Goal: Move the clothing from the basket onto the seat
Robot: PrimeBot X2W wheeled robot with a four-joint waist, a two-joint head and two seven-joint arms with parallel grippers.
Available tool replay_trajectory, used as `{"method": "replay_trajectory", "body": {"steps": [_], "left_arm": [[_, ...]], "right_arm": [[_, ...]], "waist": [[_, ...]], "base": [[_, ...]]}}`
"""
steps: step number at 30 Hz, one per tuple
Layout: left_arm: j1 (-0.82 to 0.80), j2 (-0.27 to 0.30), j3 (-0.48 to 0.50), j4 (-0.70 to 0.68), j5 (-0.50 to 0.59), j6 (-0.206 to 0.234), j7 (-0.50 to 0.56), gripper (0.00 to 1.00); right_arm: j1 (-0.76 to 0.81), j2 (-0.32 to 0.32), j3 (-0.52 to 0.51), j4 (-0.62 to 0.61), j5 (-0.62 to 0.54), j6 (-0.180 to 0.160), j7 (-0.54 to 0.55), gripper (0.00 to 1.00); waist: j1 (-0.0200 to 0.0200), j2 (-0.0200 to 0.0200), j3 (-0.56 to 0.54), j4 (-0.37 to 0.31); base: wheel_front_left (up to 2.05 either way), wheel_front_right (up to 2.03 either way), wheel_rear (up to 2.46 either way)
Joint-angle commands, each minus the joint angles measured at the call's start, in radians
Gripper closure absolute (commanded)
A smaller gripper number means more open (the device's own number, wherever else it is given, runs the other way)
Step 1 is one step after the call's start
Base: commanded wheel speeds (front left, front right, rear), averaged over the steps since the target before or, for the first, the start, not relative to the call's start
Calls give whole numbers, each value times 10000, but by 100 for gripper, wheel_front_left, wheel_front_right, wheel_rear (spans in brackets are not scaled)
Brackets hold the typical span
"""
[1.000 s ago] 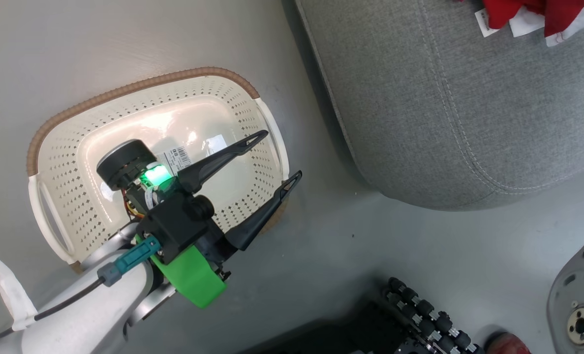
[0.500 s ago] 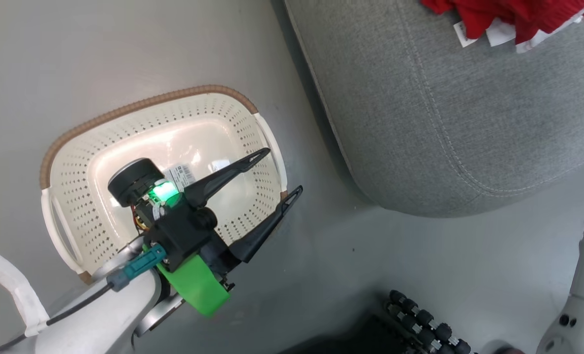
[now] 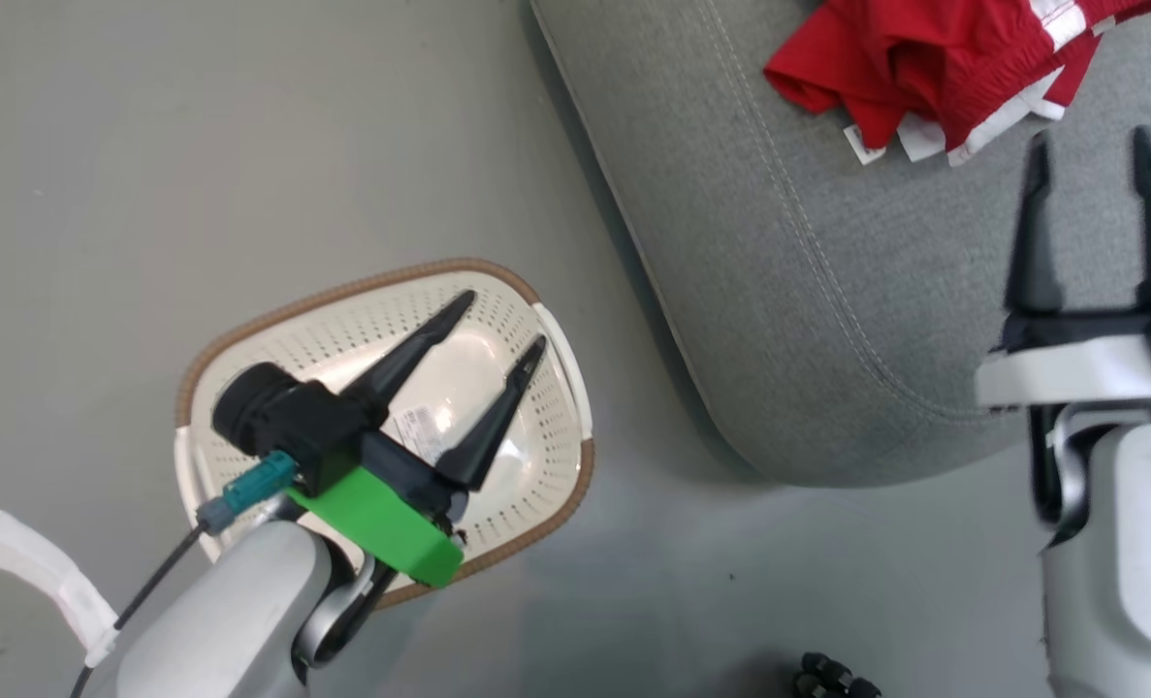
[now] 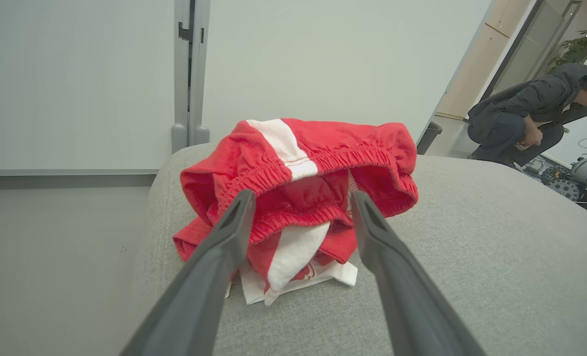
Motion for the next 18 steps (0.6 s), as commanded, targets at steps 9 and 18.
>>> {"method": "replay_trajectory", "body": {"steps": [9, 18], "left_arm": [[2108, -1622, 3111, 968, 636, -163, -36, 0], [3958, -2767, 5289, 1008, 1517, -320, -30, 0]], "right_arm": [[1209, -28, 2331, 754, 471, -16, -26, 0], [2249, -22, 3465, 1214, 962, -16, -26, 0]], "waist": [[0, 0, -2673, 1931], [0, 0, -4349, 2615]], "base": [[0, 0, 0], [0, 0, 0]]}}
